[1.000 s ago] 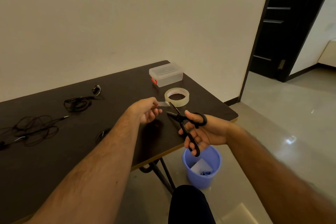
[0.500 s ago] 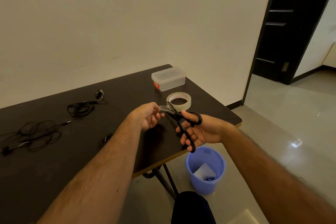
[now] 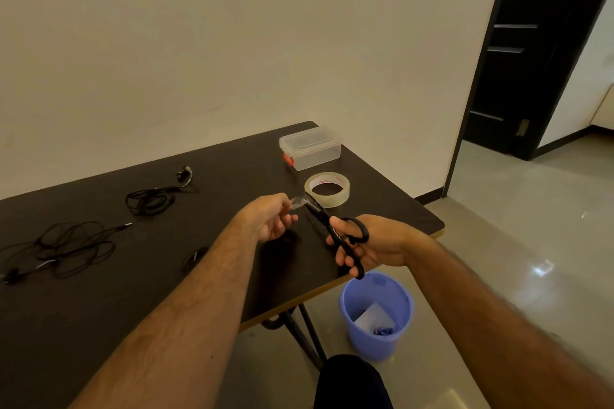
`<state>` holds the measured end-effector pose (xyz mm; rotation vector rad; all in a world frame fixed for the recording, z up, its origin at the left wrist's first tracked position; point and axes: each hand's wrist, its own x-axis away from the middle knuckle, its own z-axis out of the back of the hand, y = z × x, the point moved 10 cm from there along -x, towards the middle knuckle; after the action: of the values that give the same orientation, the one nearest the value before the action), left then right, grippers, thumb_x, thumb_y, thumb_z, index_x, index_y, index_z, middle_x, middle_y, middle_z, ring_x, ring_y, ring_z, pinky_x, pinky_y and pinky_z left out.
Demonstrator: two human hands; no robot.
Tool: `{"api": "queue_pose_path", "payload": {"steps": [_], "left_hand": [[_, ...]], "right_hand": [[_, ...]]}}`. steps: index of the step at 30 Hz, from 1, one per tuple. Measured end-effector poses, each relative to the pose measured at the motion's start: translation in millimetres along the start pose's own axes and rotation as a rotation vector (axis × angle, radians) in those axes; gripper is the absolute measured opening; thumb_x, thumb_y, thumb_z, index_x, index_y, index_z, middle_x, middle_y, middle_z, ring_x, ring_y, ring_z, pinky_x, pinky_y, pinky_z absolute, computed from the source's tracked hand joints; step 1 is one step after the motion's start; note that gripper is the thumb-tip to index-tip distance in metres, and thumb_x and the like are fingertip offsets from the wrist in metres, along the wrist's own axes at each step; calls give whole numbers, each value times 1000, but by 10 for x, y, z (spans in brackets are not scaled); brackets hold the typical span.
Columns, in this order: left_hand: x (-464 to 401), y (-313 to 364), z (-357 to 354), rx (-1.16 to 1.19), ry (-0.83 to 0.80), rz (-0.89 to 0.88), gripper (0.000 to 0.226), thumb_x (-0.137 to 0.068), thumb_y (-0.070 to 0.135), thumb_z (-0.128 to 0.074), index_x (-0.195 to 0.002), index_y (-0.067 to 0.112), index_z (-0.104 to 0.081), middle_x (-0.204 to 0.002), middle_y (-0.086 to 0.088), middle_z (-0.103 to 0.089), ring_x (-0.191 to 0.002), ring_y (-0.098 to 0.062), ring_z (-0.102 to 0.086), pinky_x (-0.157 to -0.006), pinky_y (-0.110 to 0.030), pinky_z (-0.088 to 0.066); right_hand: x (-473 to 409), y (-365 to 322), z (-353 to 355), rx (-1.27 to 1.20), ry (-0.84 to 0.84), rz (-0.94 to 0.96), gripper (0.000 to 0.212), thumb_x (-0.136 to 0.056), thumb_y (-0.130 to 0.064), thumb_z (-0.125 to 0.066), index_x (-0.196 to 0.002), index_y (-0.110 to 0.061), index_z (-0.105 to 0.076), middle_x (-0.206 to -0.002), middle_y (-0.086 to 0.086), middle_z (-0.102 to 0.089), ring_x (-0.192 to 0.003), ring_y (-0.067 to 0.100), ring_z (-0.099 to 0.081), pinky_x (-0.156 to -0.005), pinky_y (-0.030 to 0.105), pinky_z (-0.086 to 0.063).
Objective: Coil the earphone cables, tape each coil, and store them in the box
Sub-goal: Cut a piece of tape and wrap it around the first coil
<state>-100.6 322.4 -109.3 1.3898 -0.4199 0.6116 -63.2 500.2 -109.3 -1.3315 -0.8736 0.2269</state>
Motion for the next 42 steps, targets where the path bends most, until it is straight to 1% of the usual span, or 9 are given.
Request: {"api": "queue_pose_path", "payload": {"steps": [3, 6, 17, 22, 27, 31, 35, 38, 42], "left_hand": [[6, 13, 14, -29, 18, -11, 19, -97, 19, -50, -97, 6, -63, -78, -3, -61, -48, -5, -46, -35, -13, -36], [8, 35, 42, -53, 44, -33, 18, -97, 19, -50, -101, 7, -62, -80, -4, -61, -49, -5, -46, -37, -14, -36], [19, 102, 96, -114, 134, -84, 21, -98, 20, -49, -96, 5, -63, -72, -3, -57, -51, -6, -44, -46, -16, -36], [-37, 150, 184, -57, 215, -148, 21, -97, 20, -47, -106, 8, -61, -80, -5, -60, -58, -7, -49, -45, -18, -38], [-65, 163, 254, 32, 268, -201, 21, -98, 22, -48, -107, 9, -61, -85, -7, -62, -67, -10, -54, -48, -21, -41], [-82, 147, 218, 123, 251, -203, 25, -100, 21, -47, -117, 7, -59, -96, -8, -66, -74, -13, -62, -52, -22, -48], [-77, 178, 62, 246, 176, -255, 32, -102, 18, -46, -132, 9, -50, -107, -11, -64, -87, -19, -67, -59, -27, -53], [-64, 158, -61, 301, 119, -258, 37, -103, 16, -45, -140, 7, -45, -112, -15, -63, -97, -25, -67, -69, -31, -57], [-52, 124, -196, 365, 61, -241, 45, -105, 12, -40, -148, 4, -35, -126, -24, -60, -97, -29, -67, -74, -35, -58]], "right_hand": [[-1, -6, 40, 51, 47, -7, 62, -89, -52, -55, -125, -1, -55, -82, 11, -67, -63, 17, -62, -62, 28, -57], [6, -17, 63, 75, 85, -6, 55, -95, -47, -53, -123, 0, -57, -76, 9, -66, -58, 16, -61, -60, 27, -56], [13, -110, 232, 362, 227, -18, 38, -95, -44, -56, -107, -10, -65, -72, 4, -68, -57, 12, -61, -58, 24, -52], [-16, -195, 256, 486, 263, -34, 34, -94, -43, -59, -101, -11, -67, -75, 5, -68, -59, 13, -61, -59, 25, -53], [-58, -208, 306, 567, 292, -84, 27, -93, -39, -62, -97, -12, -67, -70, 5, -64, -53, 12, -58, -54, 23, -53], [-57, -271, 385, 782, 386, -124, 33, -90, -40, -67, -107, -11, -65, -84, 6, -67, -66, 14, -64, -59, 23, -55], [-30, -437, 390, 1153, 483, -95, 43, -86, -43, -71, -116, -13, -63, -103, 7, -67, -92, 19, -65, -83, 30, -55], [-3, -476, 391, 1217, 505, -90, 45, -85, -41, -72, -119, -14, -60, -109, 7, -66, -98, 20, -63, -90, 32, -52], [-11, -508, 393, 1266, 507, -109, 48, -86, -43, -71, -122, -14, -58, -113, 8, -65, -102, 20, -62, -92, 33, -50]]}}
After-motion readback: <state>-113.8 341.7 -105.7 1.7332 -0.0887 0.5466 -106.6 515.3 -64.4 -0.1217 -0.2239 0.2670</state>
